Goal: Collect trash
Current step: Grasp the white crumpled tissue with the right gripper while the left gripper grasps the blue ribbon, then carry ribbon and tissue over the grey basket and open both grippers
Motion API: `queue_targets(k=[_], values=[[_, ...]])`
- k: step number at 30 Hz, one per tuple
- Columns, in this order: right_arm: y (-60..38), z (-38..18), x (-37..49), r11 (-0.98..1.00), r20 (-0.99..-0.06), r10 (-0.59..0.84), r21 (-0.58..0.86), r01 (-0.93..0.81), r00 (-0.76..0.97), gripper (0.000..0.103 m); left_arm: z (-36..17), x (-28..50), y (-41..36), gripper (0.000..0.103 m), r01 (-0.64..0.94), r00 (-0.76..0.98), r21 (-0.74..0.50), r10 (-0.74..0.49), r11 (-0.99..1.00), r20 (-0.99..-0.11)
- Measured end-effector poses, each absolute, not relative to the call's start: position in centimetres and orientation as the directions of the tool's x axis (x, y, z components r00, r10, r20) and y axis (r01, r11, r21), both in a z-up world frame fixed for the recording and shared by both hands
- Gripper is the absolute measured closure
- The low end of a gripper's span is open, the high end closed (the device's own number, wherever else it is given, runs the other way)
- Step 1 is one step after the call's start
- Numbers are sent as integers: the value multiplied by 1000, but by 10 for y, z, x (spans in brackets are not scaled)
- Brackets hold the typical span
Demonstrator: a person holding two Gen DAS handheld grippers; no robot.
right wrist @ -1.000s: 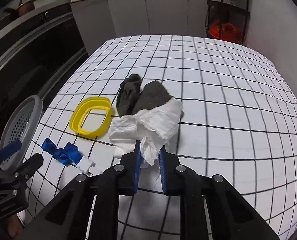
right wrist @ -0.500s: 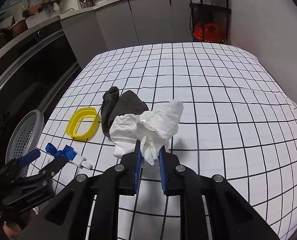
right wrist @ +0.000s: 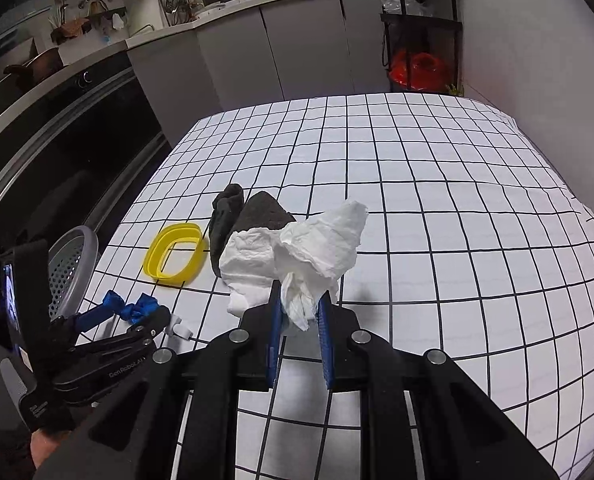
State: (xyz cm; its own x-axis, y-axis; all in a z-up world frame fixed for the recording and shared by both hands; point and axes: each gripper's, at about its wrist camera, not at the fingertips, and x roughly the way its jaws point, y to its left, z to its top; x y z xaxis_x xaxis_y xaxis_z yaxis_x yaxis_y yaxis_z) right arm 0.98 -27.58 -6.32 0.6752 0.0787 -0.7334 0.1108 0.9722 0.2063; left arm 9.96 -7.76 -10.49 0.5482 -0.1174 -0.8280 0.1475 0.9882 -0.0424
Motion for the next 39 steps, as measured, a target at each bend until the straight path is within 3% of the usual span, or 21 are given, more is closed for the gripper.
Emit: queue_targets(k=[4,9,12,26,39], values=[[-274,-64,11,973,-735,80,205,108,673,87,-102,97,-80,40,174,545,-63,-149,983,-825],[-274,-65,12,973,-736,83,205,105,672,87,-99,94,-85,73,220,539,-83,-192,972,-820],[-274,-65,12,973,-736,83,205,105,672,87,-99,93,-88,83,234,541,-79,-197,969,-818],[-271,-58,4,973,-717,100,216,84,690,87,-65,73,-63,86,246,617,-50,-197,968,-762],[-198,-29,1,977,-669,180,208,-51,721,87,-2,53,13,86,176,730,41,-102,984,-676]])
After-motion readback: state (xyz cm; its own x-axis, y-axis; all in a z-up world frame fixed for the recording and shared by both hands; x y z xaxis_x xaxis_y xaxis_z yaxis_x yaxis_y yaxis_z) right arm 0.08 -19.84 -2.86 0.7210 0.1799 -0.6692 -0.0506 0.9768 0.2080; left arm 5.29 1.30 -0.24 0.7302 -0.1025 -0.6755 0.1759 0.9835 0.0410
